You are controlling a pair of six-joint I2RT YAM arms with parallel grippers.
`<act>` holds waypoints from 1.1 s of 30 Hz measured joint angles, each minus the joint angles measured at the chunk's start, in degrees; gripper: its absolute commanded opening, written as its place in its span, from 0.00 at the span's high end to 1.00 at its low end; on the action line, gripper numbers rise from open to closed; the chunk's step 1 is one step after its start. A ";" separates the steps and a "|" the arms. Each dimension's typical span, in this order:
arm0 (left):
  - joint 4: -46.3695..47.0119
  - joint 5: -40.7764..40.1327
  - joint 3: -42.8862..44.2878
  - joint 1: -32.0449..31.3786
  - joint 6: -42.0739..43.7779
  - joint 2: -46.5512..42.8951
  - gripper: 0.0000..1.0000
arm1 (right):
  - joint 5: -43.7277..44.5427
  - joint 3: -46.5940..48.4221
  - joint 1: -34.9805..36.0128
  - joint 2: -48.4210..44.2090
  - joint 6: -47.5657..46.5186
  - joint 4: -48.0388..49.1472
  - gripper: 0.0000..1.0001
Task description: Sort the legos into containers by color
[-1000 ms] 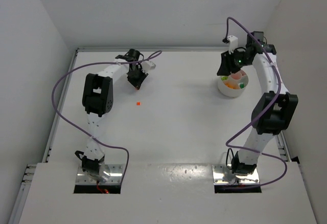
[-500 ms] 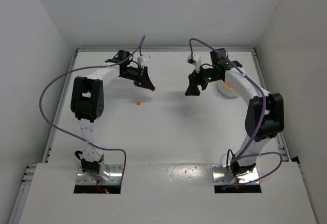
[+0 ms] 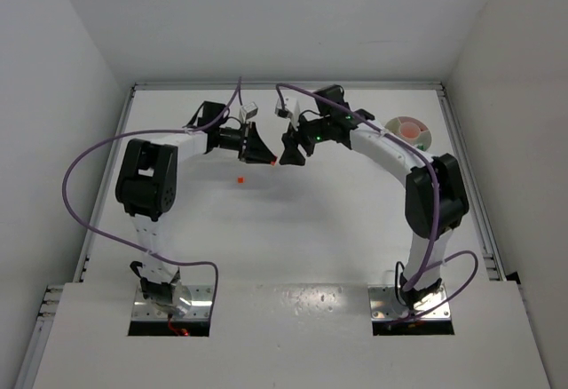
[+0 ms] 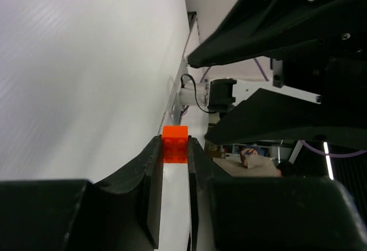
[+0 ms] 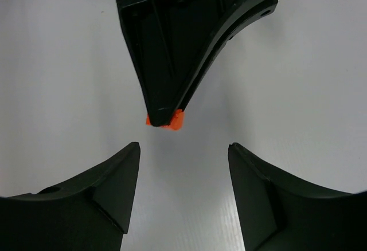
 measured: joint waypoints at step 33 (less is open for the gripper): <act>6.88 0.33 -1.92 1.62 -7.78 -3.06 0.57 | 5.95 5.09 5.88 4.46 1.95 0.98 1.00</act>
